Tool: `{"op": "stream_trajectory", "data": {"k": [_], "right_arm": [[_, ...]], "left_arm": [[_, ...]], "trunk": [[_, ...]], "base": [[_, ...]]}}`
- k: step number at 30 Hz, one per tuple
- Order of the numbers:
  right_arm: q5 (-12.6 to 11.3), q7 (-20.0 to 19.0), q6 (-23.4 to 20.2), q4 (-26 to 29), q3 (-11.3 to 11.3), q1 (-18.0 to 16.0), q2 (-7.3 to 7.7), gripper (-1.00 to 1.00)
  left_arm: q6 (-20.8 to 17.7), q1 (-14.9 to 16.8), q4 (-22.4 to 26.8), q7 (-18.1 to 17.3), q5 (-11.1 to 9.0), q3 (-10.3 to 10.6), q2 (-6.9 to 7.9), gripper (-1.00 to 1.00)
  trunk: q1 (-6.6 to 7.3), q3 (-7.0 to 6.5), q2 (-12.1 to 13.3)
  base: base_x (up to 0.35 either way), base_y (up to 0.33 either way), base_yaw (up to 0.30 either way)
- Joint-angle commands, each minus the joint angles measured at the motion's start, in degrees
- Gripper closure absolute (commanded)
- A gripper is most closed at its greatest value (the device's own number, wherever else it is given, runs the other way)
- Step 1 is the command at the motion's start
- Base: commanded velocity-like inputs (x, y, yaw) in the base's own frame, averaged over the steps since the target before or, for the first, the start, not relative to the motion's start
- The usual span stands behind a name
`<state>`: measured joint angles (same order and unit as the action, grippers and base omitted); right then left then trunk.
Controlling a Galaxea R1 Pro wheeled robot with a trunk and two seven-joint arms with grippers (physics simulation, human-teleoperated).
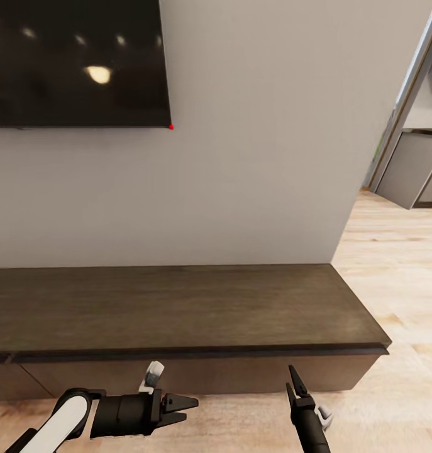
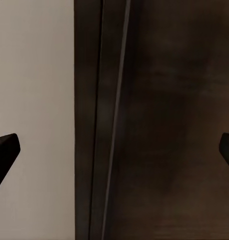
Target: Place each of the two pumpkins and all three candles from the living room inside a cabinet in the living room (use any cabinet), then make sure every cabinet is closed, and position the cauldron so it is next to a table in the living room.
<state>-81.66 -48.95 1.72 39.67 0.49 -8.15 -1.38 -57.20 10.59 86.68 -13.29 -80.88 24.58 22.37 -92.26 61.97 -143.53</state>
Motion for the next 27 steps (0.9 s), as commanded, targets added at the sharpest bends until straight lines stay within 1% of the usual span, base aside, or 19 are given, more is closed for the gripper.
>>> {"op": "stream_trajectory", "data": {"k": [1,19,27], "right_arm": [[-0.08,-0.18,0.12,-0.04,0.04,-0.03,-0.03,-1.00],[-0.08,-0.18,0.12,-0.04,0.04,-0.03,-0.03,-1.00],[-0.08,-0.18,0.13,-0.04,0.04,-0.03,-0.03,-1.00]], "left_arm": [[-0.02,0.05,-0.02,-0.56,0.46,0.05,0.04,-1.00],[-0.02,0.05,0.07,-0.51,0.46,0.12,0.04,-1.00],[-0.02,0.05,0.07,-0.51,0.46,0.14,0.02,-1.00]], "trunk": [[0.00,0.05,-0.02],[0.00,0.05,-0.02],[0.00,0.05,-0.02]], "base": [[0.134,0.000,0.000],[0.059,0.000,0.000],[0.014,0.000,0.000]]}}
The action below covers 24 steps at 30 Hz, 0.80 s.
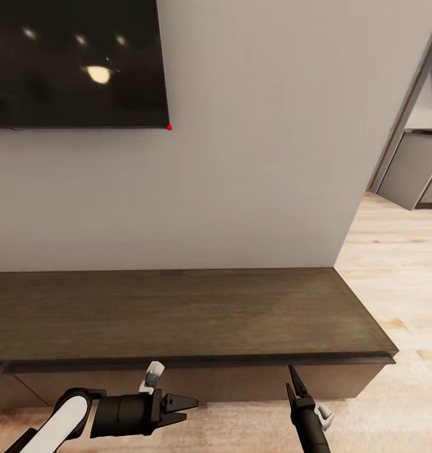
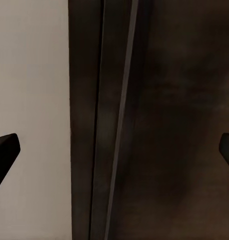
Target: Place each of the two pumpkins and all three candles from the living room inside a cabinet in the living room (use any cabinet), then make sure every cabinet is closed, and position the cauldron so it is next to a table in the living room.
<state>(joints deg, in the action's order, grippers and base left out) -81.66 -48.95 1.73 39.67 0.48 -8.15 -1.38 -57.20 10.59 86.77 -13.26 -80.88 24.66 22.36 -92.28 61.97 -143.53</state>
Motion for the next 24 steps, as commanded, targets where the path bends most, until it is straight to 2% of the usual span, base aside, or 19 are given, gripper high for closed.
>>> {"op": "stream_trajectory", "data": {"k": [1,24], "right_arm": [[-0.08,-0.18,0.12,-0.04,0.04,-0.03,-0.03,-1.00],[-0.08,-0.18,0.20,-0.04,0.04,-0.03,-0.05,-1.00]], "left_arm": [[-0.02,0.04,-0.02,-0.54,0.46,0.05,0.04,-1.00],[-0.02,0.04,-0.02,-0.54,0.46,0.11,0.05,-1.00]], "trunk": [[0.01,0.05,-0.02],[0.01,0.05,-0.02]], "base": [[0.001,0.000,0.000],[0.026,0.000,0.000]]}}
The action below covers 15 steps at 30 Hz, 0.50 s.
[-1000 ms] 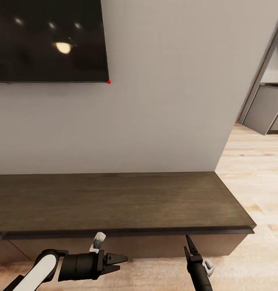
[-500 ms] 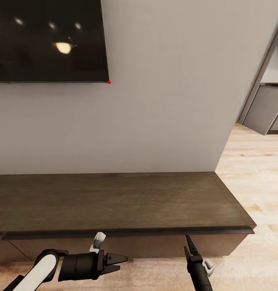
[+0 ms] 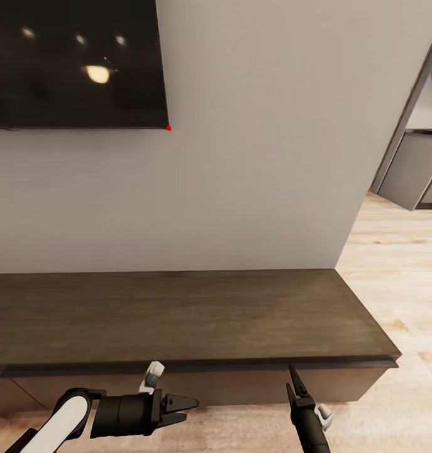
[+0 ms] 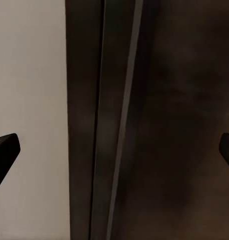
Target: Place each of the two pumpkins and all three candles from the living room inside a cabinet in the living room (use any cabinet), then make sure every cabinet is closed, and position the cauldron so it is next to a table in the living room.
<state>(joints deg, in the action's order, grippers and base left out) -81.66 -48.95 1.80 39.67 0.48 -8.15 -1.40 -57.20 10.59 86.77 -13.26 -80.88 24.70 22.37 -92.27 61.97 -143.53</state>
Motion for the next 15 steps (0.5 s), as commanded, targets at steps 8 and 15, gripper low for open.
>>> {"op": "stream_trajectory", "data": {"k": [8,15], "right_arm": [[-0.08,-0.18,0.13,-0.04,0.04,-0.03,0.00,-1.00],[-0.08,-0.18,0.12,-0.04,0.04,-0.03,-0.01,-1.00]], "left_arm": [[-0.02,0.05,-0.02,-0.54,0.46,0.00,0.04,-1.00],[-0.02,0.05,-0.02,-0.54,0.46,0.03,0.04,-1.00]], "trunk": [[0.01,0.05,-0.02],[0.01,0.05,-0.02]], "base": [[0.054,0.000,0.000],[0.003,0.000,0.000]]}}
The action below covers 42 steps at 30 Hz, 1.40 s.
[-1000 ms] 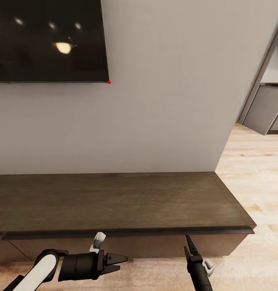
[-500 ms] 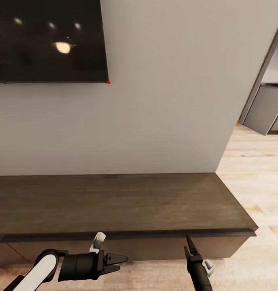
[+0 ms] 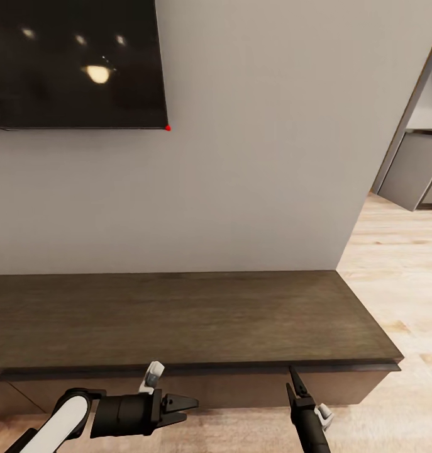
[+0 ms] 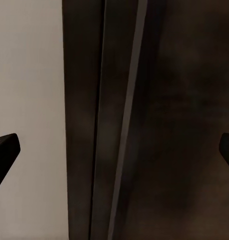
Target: Place each of the two pumpkins and all three candles from the living room inside a cabinet in the living room (use any cabinet), then make sure every cabinet is closed, and position the cauldron so it is next to a table in the living room.
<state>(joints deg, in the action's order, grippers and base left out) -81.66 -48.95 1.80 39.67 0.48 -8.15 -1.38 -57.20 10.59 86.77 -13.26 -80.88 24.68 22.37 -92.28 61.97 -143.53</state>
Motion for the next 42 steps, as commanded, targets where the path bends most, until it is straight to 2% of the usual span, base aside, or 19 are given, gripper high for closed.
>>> {"op": "stream_trajectory", "data": {"k": [1,42], "right_arm": [[-0.06,-0.18,0.10,-0.04,0.04,-0.03,-0.03,-1.00],[0.01,-0.14,0.06,-0.04,-0.02,-0.03,-0.09,-1.00]], "left_arm": [[-0.02,0.04,-0.02,-0.54,0.46,0.08,0.04,-1.00],[0.00,0.04,-0.02,-0.54,0.64,0.02,0.04,-1.00]], "trunk": [[0.01,0.05,-0.02],[0.01,0.05,-0.02]], "base": [[0.000,0.000,0.000],[0.011,0.000,0.000]]}}
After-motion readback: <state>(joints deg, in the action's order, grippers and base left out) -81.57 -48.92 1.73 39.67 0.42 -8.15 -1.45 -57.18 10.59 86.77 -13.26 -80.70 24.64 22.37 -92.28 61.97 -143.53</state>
